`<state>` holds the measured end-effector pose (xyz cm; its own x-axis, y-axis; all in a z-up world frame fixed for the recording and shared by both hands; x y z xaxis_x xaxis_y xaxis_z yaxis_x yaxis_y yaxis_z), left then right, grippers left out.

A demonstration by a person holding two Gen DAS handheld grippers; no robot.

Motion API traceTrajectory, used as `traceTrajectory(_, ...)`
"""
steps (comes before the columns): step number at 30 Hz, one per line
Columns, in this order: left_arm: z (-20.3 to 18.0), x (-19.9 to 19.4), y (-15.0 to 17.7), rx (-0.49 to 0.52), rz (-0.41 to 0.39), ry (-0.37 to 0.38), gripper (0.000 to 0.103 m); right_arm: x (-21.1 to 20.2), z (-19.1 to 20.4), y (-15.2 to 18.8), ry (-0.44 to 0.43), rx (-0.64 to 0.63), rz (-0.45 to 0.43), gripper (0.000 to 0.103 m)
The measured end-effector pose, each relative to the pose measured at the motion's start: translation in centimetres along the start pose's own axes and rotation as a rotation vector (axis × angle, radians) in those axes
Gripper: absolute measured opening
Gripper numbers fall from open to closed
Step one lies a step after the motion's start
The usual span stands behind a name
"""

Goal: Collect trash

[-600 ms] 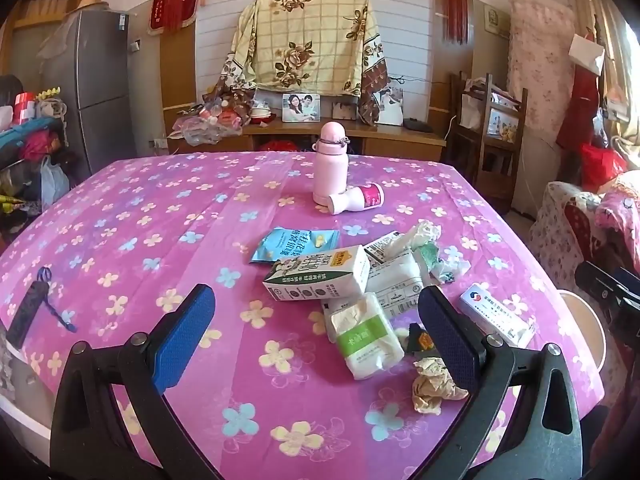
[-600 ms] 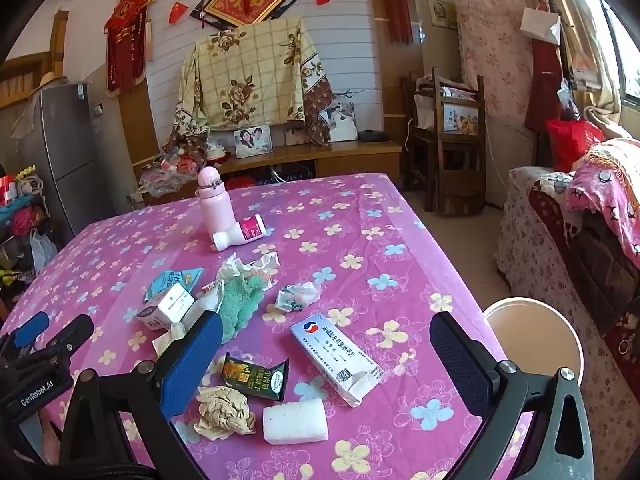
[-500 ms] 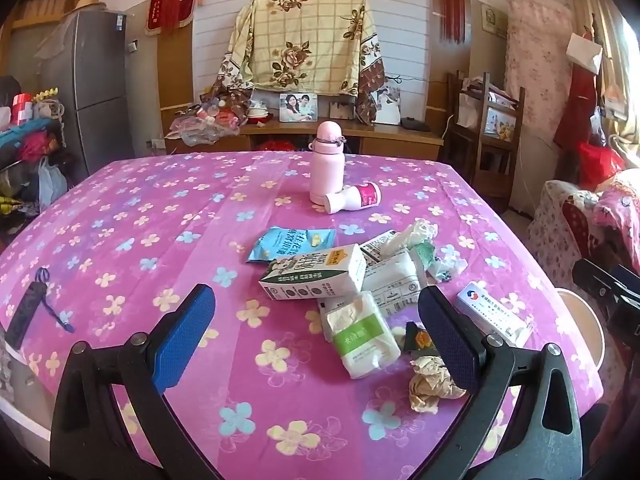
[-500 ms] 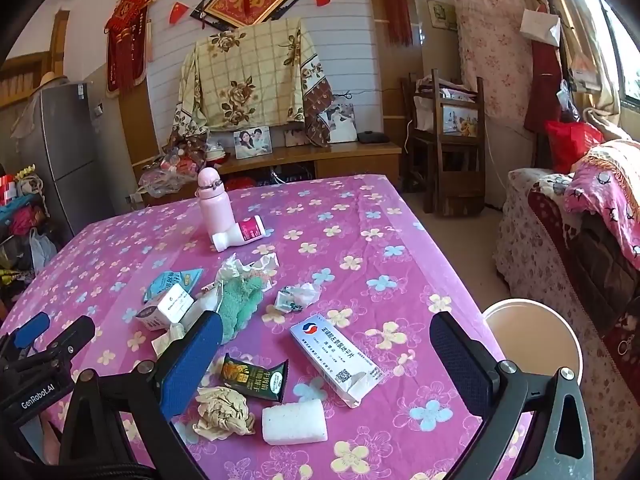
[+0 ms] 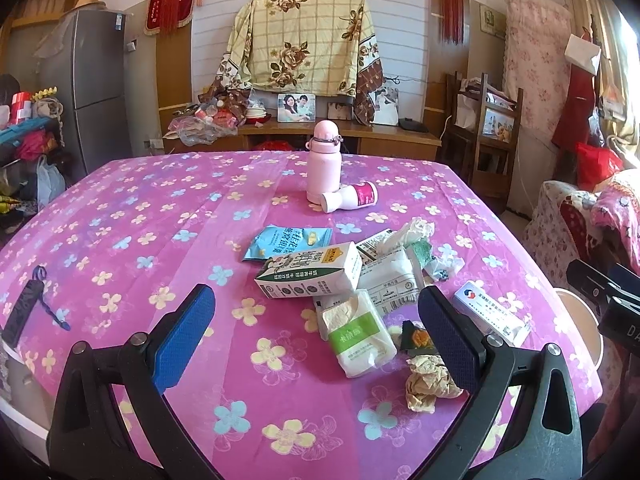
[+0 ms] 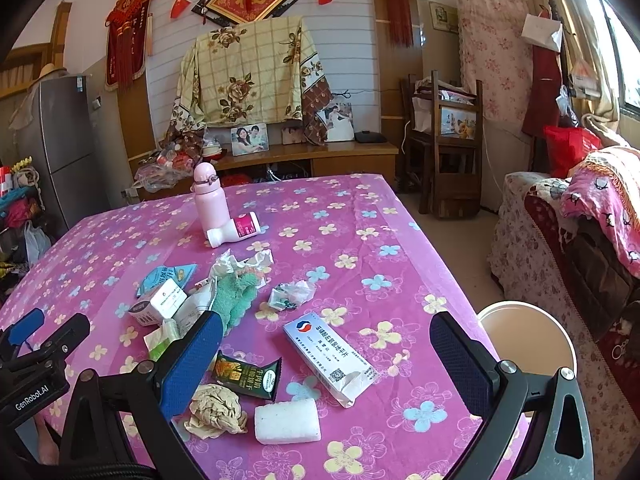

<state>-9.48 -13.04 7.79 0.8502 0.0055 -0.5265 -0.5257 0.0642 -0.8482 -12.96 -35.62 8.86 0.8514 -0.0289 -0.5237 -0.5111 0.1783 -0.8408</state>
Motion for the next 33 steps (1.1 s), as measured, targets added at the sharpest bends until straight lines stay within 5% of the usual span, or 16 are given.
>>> traceTrajectory(33,-0.4,0.0,0.6,-0.005,0.012,0.009,0.101,0.3,-0.6,1.1,-0.03,0.083,0.05,0.103)
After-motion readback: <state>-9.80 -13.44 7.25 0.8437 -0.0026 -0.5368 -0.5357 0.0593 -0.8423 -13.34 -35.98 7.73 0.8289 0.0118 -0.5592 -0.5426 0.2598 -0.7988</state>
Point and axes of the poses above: each gripper's, at about its wrist camera, not at the fingertips, and x roughly the way its jaws point, z to its left, y to its underside, the point moved 10 cm from there along x, roughly the way its jaws point, and after that the axes turned 10 degrees about -y, right-handed, at the moved point
